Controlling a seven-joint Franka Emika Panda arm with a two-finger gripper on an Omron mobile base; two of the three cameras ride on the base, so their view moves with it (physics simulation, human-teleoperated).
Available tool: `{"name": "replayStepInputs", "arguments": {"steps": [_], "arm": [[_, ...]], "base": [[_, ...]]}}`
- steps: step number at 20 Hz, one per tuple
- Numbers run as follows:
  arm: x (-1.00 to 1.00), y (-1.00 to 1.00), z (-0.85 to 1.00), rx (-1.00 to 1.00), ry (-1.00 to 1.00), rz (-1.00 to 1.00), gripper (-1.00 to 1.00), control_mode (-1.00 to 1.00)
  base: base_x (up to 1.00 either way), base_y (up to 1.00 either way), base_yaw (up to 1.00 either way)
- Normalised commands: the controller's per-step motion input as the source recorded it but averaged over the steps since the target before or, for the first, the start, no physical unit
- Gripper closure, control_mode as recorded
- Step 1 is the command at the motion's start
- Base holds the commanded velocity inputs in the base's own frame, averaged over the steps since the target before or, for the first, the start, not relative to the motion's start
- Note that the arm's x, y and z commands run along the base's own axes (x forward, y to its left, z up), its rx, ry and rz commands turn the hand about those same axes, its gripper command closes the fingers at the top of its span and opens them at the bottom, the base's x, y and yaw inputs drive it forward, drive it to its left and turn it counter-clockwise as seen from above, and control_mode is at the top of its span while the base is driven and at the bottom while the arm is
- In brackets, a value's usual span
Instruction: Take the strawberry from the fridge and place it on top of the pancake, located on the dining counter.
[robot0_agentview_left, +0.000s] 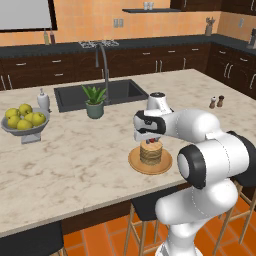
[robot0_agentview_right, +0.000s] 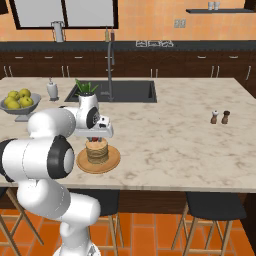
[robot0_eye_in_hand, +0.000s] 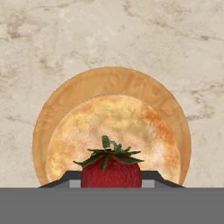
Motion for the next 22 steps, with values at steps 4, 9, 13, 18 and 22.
{"name": "replayStepInputs", "arguments": {"steps": [4,9,13,18,22], "arm": [[0.00,0.00,-0.04,-0.01,0.01,0.00,1.00,-1.00],[-0.05,-0.07,0.00,0.00,0.02,0.00,1.00,-1.00],[0.00,-0.03,0.00,0.00,0.01,0.00,1.00,-1.00],[0.00,0.02,-0.21,0.00,0.01,0.00,1.00,-1.00],[0.00,0.03,-0.09,0.00,0.00,0.00,-1.00,-1.00]], "base": [[0.00,0.00,0.00],[0.00,0.00,0.00],[0.00,0.00,0.00],[0.00,0.00,0.00],[0.00,0.00,0.00]]}}
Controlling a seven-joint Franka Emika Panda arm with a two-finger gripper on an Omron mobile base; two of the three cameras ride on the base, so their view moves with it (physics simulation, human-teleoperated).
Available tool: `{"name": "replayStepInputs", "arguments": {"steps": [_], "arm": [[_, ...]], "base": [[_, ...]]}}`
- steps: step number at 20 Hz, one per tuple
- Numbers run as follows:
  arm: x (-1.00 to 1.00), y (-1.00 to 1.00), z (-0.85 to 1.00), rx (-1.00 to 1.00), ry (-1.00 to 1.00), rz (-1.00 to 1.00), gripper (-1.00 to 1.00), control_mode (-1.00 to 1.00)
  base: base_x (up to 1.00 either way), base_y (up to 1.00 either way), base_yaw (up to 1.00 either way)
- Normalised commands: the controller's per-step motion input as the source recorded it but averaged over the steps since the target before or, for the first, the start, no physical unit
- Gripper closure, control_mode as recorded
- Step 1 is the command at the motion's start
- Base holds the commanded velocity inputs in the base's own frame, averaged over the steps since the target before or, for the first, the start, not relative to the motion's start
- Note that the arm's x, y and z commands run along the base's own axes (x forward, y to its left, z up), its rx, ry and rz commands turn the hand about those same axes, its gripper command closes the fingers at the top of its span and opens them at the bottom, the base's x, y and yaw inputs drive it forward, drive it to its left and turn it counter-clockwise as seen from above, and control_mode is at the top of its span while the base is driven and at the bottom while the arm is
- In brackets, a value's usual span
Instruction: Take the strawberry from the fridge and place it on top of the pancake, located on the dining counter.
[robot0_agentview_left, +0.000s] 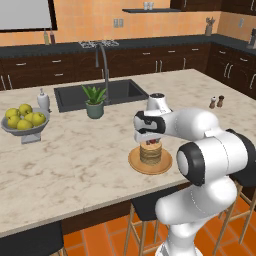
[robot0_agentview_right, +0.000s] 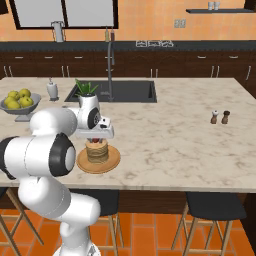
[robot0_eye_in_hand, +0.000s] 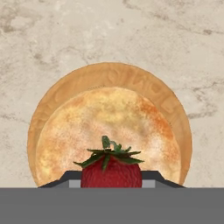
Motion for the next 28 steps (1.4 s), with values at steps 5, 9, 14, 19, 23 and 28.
{"name": "replayStepInputs", "arguments": {"steps": [5,9,14,19,23,28], "arm": [[0.00,0.00,-0.01,0.00,0.00,0.00,-1.00,-1.00],[0.00,0.00,0.00,0.00,0.00,0.00,-1.00,-1.00],[0.00,0.00,0.00,0.00,0.00,0.00,-1.00,-1.00],[-0.07,-0.05,0.36,0.00,-0.01,0.00,-1.00,-1.00],[-0.71,-0.42,0.83,0.11,-0.07,0.00,-1.00,-1.00],[-0.93,-0.47,0.86,0.18,-0.09,0.00,-1.00,-1.00]], "base": [[0.00,0.00,0.00],[0.00,0.00,0.00],[0.00,0.00,0.00],[0.00,0.00,0.00],[0.00,0.00,0.00],[0.00,0.00,0.00]]}}
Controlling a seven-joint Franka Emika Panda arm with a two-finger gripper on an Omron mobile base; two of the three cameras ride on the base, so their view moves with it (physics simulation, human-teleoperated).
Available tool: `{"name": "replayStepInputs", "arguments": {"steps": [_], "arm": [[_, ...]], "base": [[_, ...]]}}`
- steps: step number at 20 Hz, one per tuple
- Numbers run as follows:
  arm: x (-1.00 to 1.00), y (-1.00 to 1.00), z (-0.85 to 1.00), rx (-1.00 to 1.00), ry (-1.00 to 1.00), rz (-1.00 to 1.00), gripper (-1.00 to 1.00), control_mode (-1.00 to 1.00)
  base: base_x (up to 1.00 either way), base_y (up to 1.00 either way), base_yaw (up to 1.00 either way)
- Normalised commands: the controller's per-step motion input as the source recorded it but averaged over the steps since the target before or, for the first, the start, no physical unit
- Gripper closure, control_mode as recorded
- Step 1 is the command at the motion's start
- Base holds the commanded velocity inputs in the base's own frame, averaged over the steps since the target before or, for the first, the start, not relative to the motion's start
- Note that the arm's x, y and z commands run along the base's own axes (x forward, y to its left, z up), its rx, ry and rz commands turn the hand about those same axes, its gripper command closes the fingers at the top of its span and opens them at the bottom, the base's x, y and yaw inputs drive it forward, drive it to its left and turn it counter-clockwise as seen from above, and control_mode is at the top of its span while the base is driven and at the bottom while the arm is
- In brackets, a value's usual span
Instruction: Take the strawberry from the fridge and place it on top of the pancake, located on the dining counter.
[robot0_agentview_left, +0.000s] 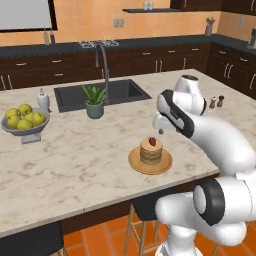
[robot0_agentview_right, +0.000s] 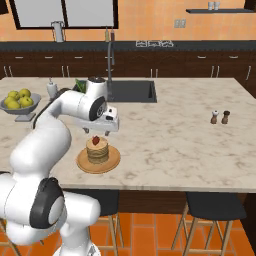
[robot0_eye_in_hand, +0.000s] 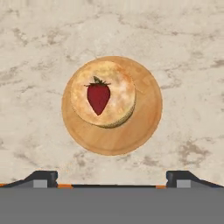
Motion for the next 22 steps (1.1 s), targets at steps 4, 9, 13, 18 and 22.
{"name": "replayStepInputs", "arguments": {"steps": [4,9,13,18,22], "arm": [[-0.98,-0.18,0.84,0.22,-0.12,-0.01,-1.00,-1.00],[-1.00,0.20,0.71,0.07,-0.13,-0.10,-1.00,-1.00],[-1.00,0.47,0.60,-0.02,-0.14,-0.10,-1.00,-1.00],[-0.76,0.91,0.32,-0.29,-0.03,-0.16,-1.00,-1.00],[-0.03,1.00,0.02,-0.58,0.10,-0.13,-1.00,-1.00]], "base": [[0.00,0.00,0.00],[0.00,0.00,0.00],[0.00,0.00,0.00],[0.00,0.00,0.00],[0.00,0.00,0.00]]}}
